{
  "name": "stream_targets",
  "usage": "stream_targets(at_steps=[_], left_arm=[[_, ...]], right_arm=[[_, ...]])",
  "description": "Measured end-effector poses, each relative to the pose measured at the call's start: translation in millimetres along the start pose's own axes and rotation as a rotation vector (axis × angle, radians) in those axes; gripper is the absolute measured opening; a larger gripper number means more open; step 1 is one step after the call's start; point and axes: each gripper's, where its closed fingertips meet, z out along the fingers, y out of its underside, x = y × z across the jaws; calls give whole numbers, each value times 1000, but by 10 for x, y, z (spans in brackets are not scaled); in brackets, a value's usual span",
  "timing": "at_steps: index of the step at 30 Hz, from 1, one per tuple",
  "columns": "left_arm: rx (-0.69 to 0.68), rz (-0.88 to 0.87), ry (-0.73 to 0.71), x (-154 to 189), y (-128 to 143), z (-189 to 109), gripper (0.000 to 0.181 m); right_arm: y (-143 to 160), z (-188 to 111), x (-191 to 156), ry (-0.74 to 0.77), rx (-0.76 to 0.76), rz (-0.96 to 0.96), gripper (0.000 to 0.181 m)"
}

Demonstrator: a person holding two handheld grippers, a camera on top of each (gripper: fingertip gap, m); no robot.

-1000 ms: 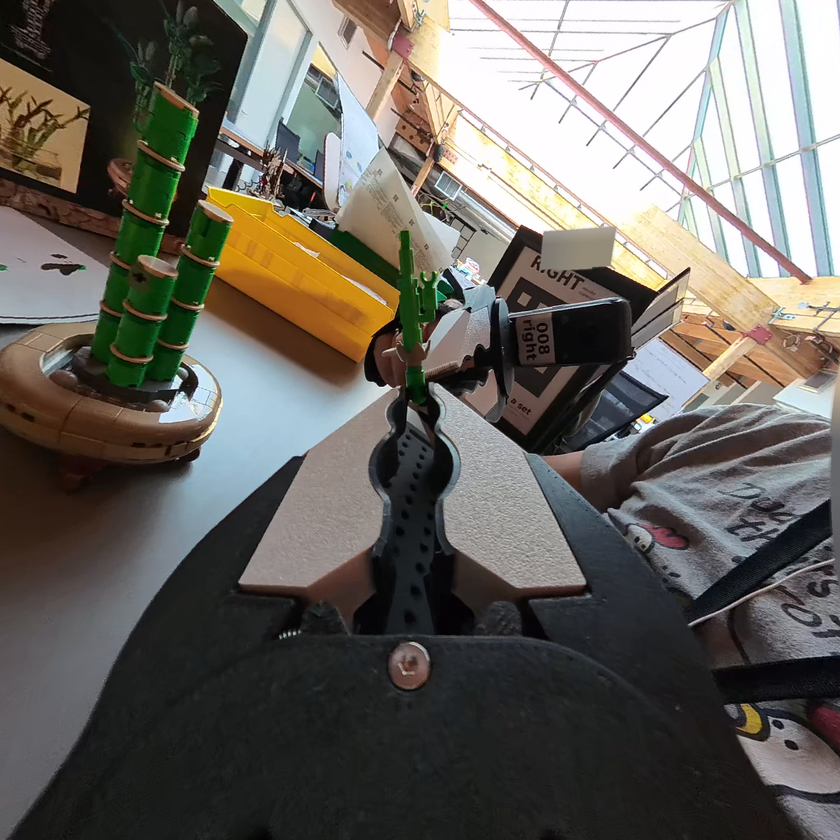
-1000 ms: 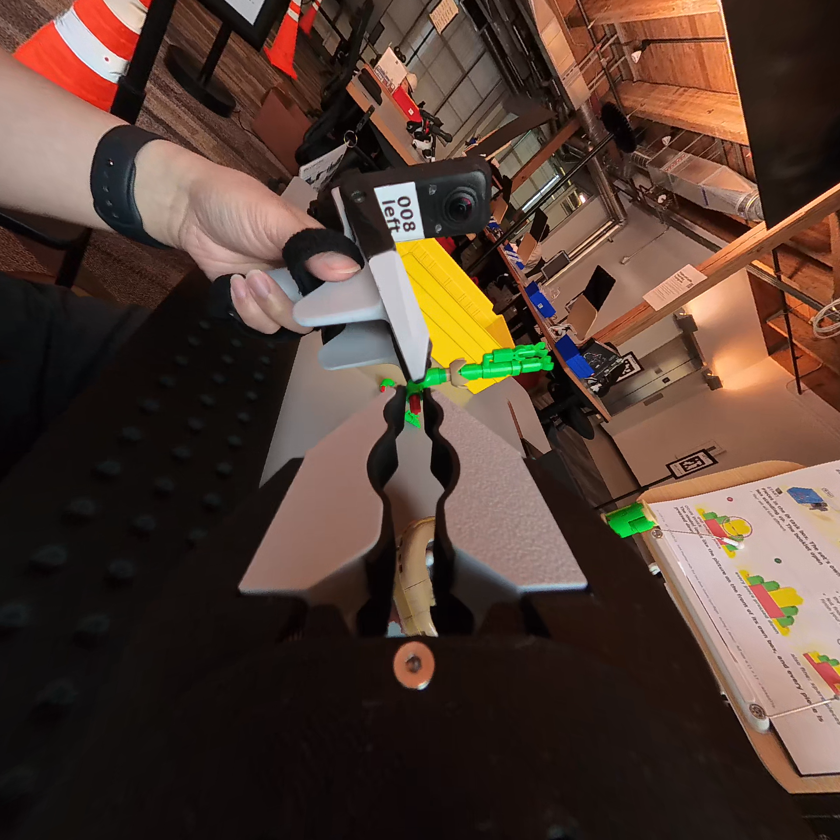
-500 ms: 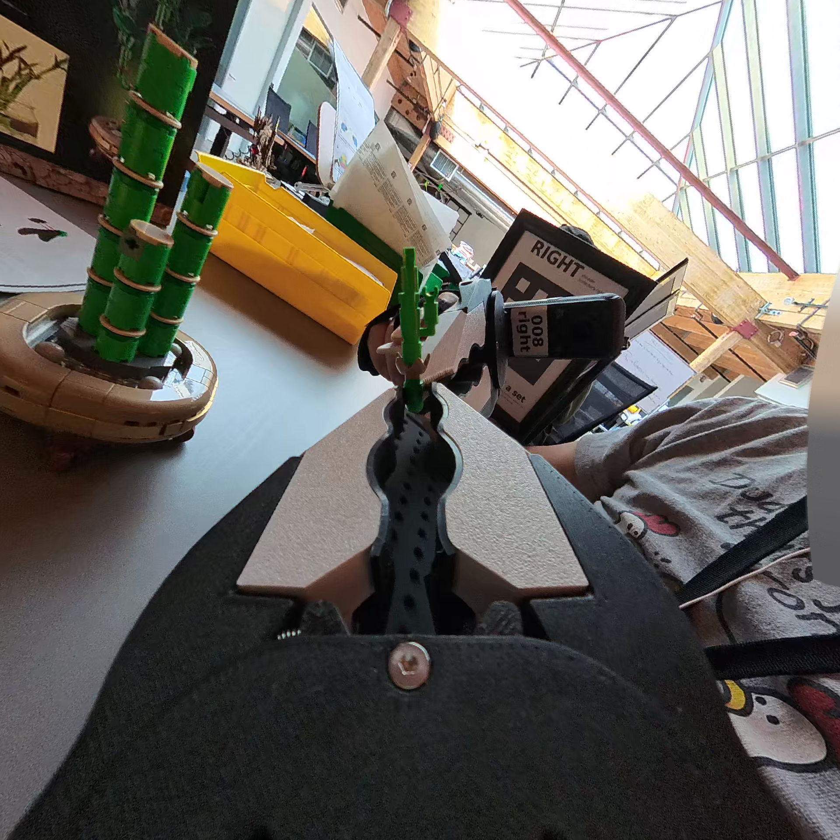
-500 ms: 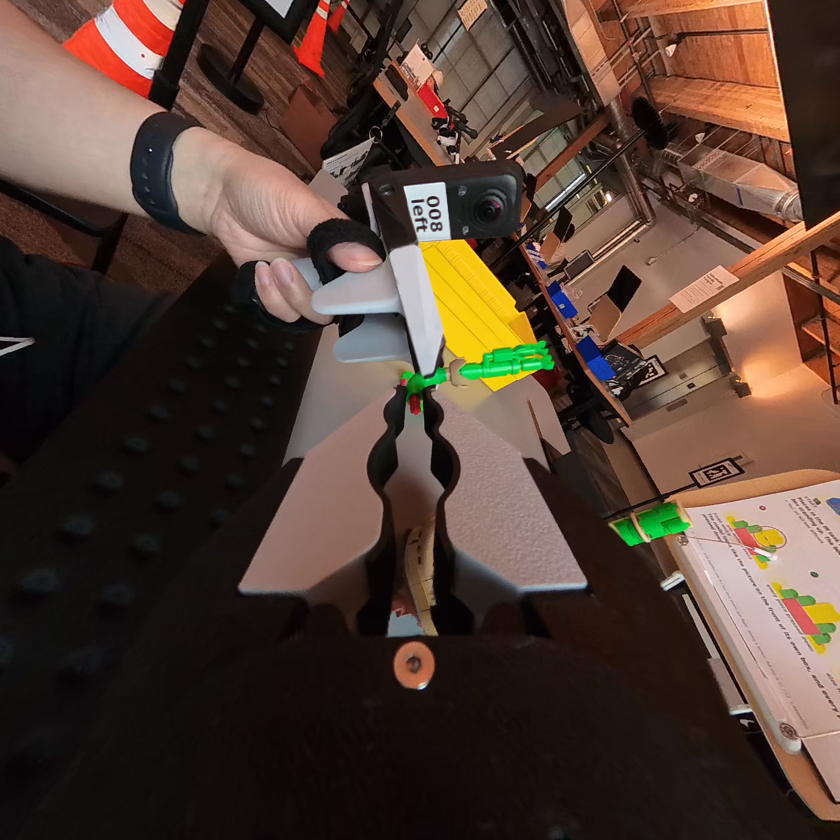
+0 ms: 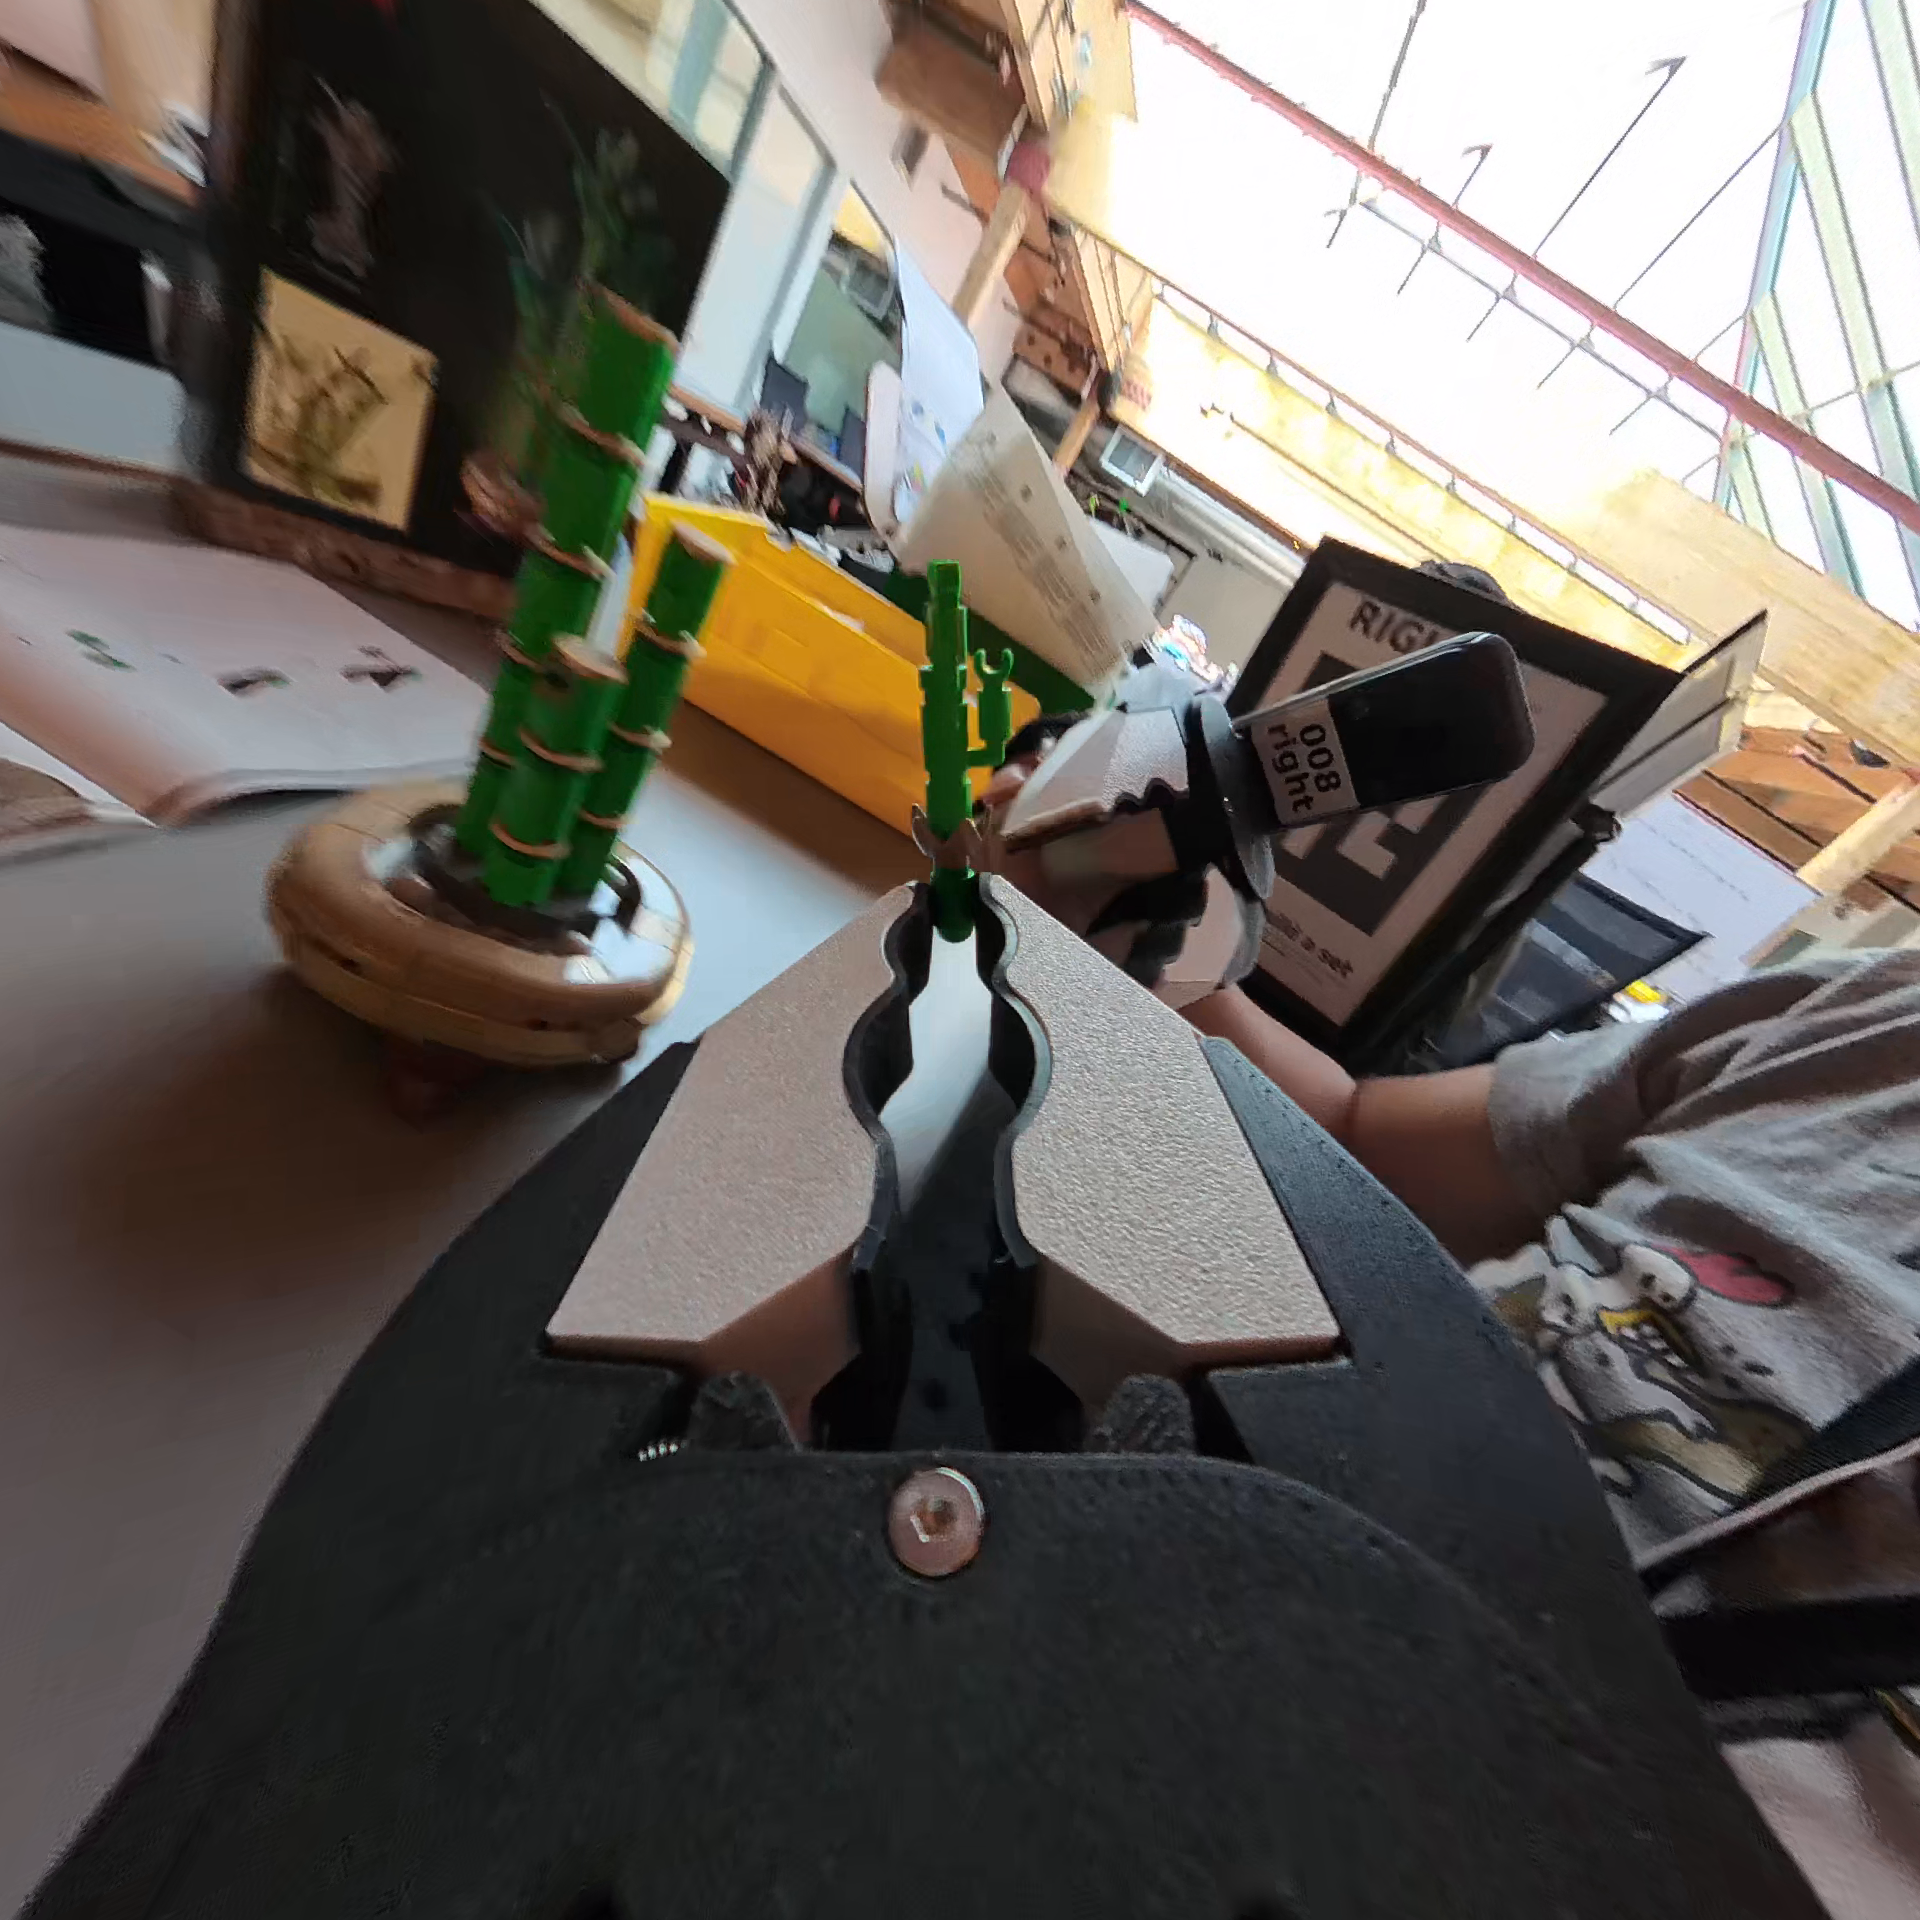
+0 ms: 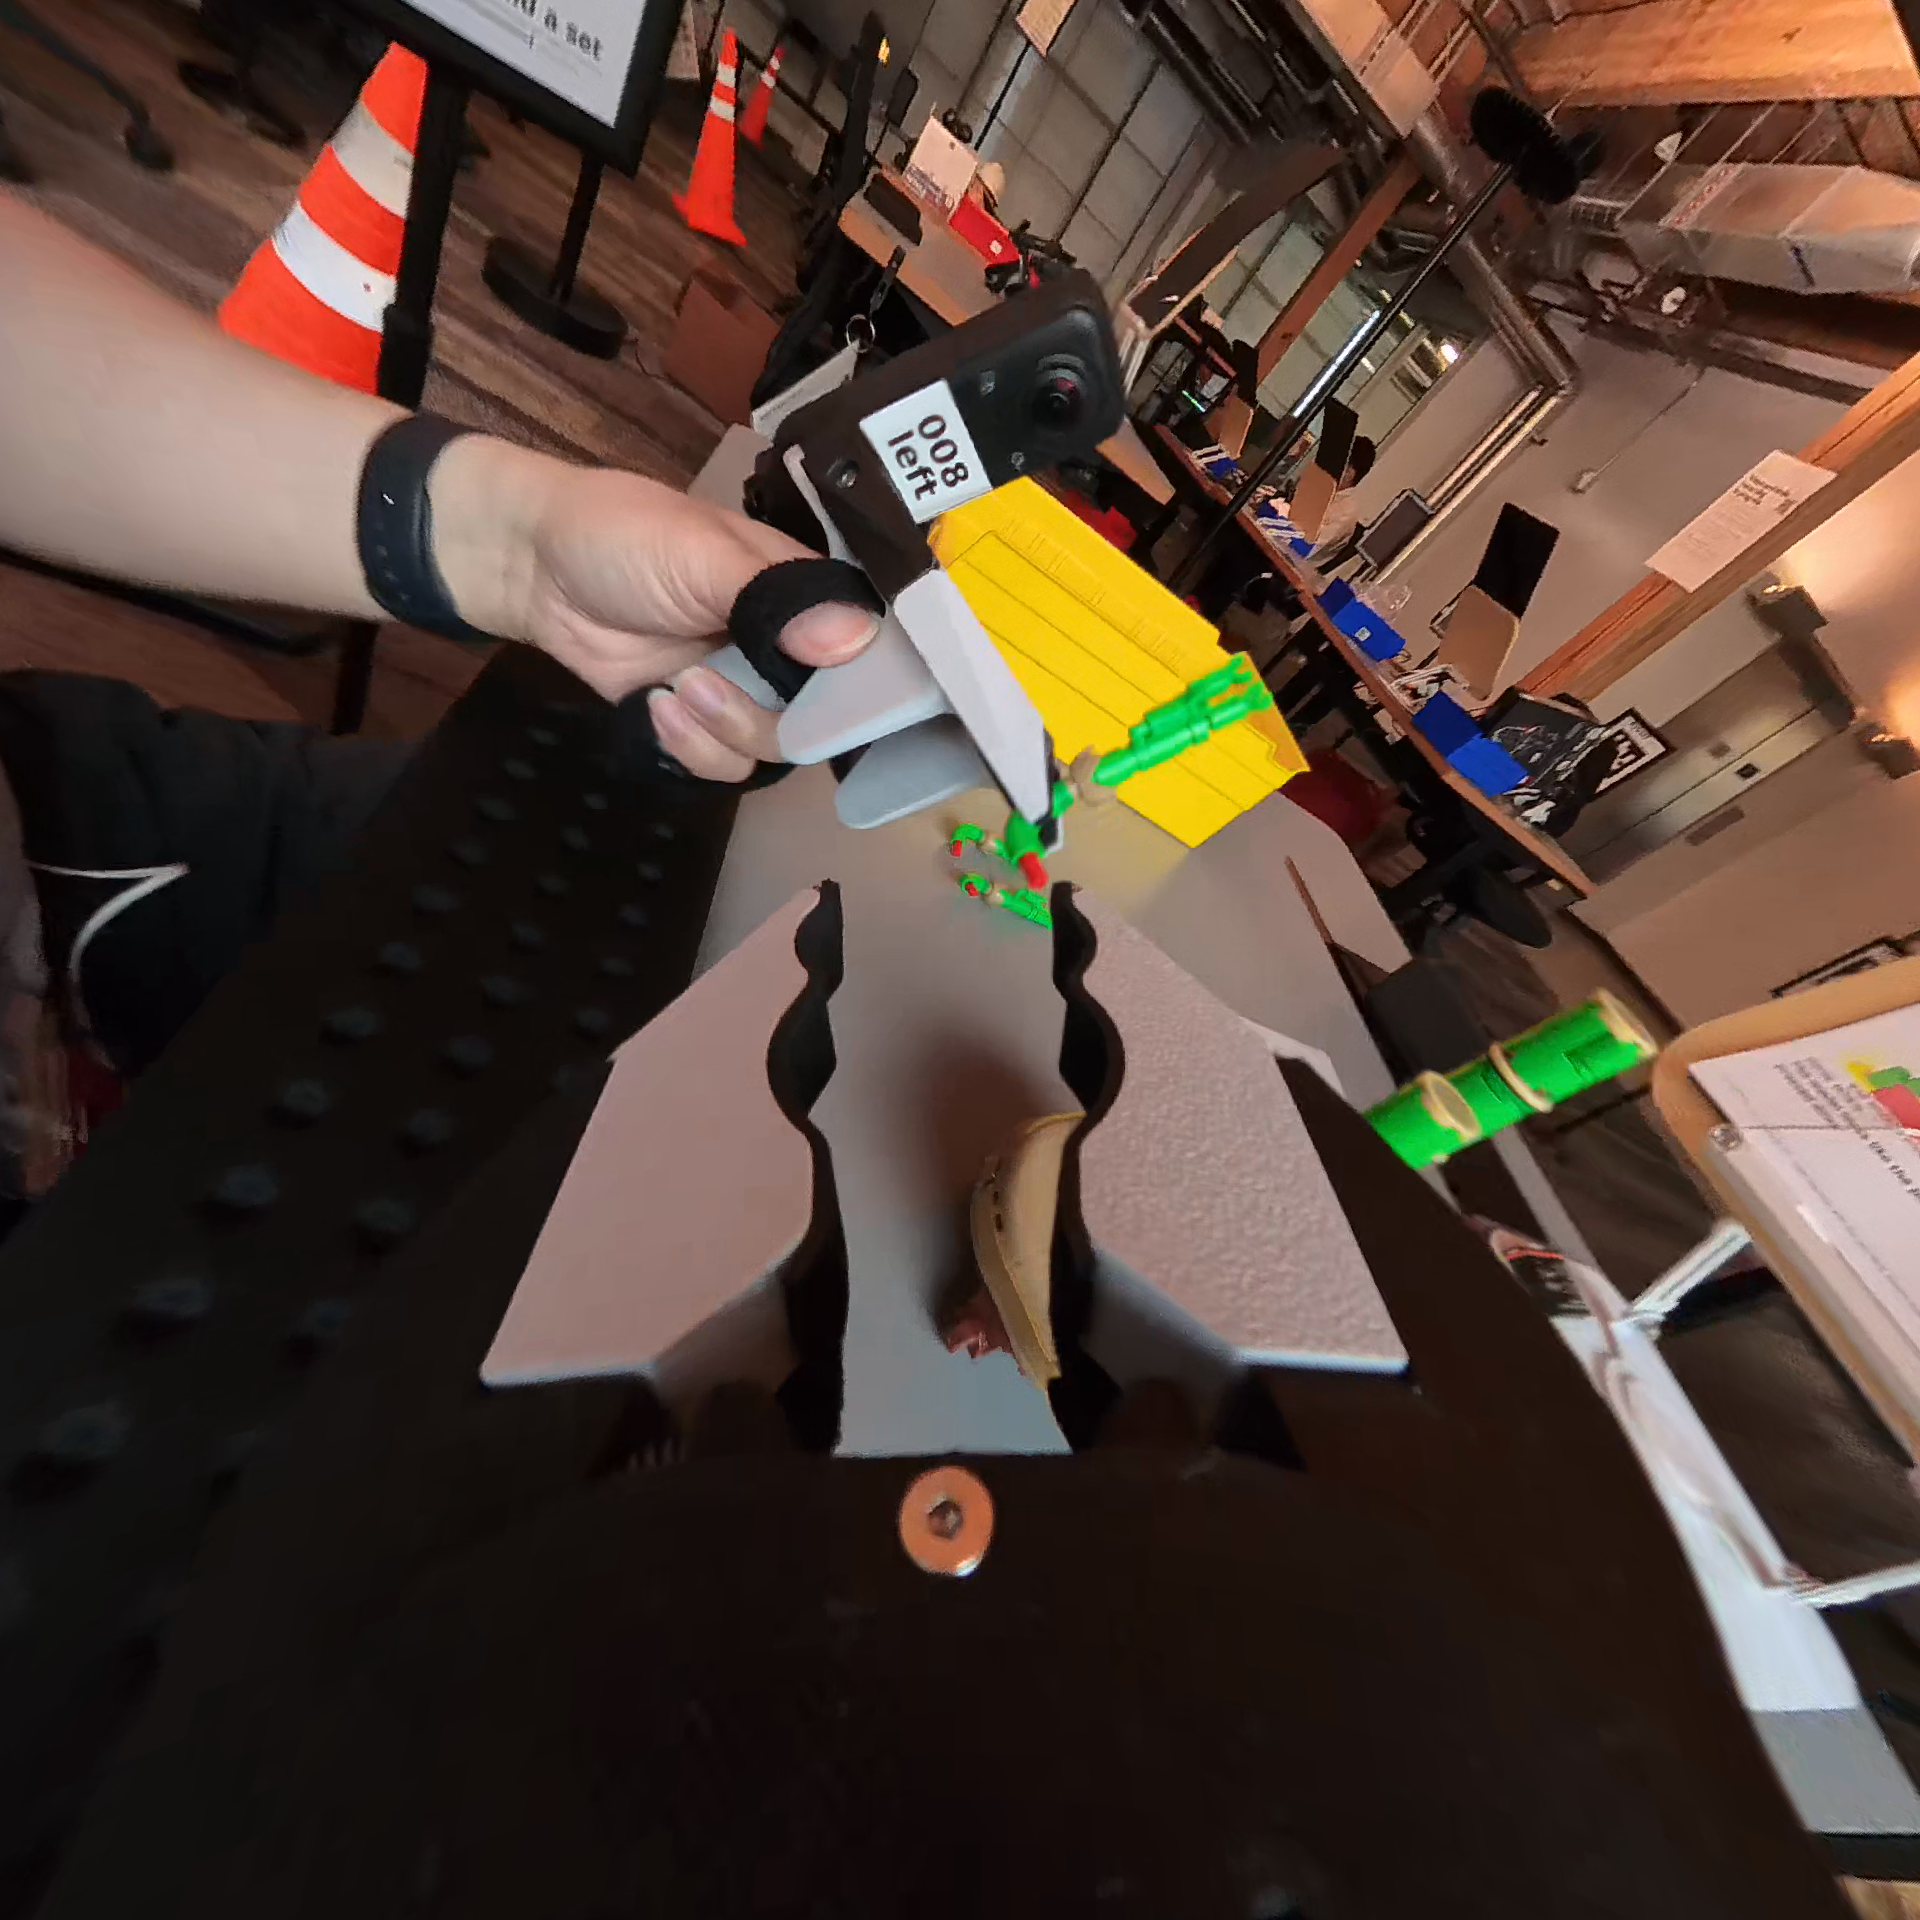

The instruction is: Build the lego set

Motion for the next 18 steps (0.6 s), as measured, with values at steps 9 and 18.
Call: stream_targets(at_steps=[9, 18], left_arm=[[43, 377, -170, -618, -518, 199, 6], [67, 437, -224, -773, -451, 255, 7]], right_arm=[[401, -339, 1059, -19, 18, 449, 76], [768, -20, 924, -18, -25, 539, 67]])
